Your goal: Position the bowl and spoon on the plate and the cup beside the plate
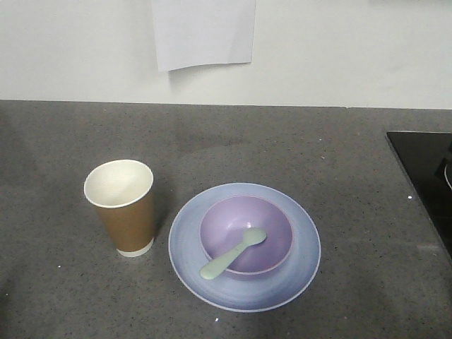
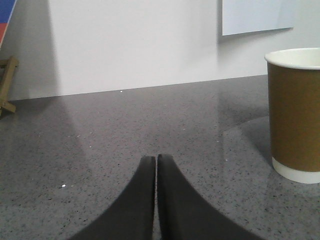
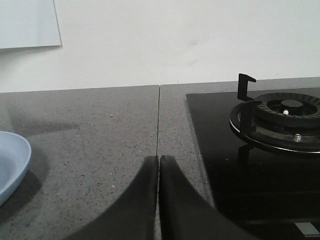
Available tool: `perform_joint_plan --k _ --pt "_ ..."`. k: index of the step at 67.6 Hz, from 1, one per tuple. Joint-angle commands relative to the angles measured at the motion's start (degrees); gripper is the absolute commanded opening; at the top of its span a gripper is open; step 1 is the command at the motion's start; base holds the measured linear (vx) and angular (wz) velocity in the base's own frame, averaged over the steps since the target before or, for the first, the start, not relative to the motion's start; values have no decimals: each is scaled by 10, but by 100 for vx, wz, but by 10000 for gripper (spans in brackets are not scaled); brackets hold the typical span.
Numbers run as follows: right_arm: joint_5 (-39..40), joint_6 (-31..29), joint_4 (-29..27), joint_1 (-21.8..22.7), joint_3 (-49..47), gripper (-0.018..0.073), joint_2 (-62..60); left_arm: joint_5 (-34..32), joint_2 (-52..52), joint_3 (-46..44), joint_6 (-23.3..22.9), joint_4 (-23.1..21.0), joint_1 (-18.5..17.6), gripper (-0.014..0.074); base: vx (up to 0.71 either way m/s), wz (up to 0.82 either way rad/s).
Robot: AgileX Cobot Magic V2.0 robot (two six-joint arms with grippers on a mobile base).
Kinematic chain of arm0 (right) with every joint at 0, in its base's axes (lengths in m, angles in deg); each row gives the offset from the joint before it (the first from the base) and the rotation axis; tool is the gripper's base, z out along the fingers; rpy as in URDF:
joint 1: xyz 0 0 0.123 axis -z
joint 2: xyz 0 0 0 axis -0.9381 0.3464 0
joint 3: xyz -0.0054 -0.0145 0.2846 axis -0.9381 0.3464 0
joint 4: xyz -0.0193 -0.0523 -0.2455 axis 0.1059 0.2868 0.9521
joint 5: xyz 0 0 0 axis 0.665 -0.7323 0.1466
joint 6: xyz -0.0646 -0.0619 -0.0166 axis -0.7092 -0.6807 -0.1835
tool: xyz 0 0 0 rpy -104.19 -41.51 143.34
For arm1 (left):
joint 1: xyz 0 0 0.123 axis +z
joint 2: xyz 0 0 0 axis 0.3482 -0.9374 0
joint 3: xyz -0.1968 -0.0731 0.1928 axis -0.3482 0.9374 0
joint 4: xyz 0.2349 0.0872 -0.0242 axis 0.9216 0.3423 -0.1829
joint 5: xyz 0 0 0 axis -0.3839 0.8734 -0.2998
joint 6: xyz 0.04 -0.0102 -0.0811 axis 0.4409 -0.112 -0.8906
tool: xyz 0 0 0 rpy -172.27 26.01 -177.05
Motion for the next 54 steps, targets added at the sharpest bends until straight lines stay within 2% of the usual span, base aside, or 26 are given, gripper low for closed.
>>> perform_joint_plan --k 1,14,54 --pt "55 -2 6 1 3 -3 -6 -38 2 -4 -3 -1 1 -8 0 0" --pt "93 -4 7 1 3 -3 -6 -38 2 -4 -3 -1 1 -8 0 0" --pt "91 -3 3 1 3 -3 -6 -38 2 -4 -3 -1 1 -8 0 0"
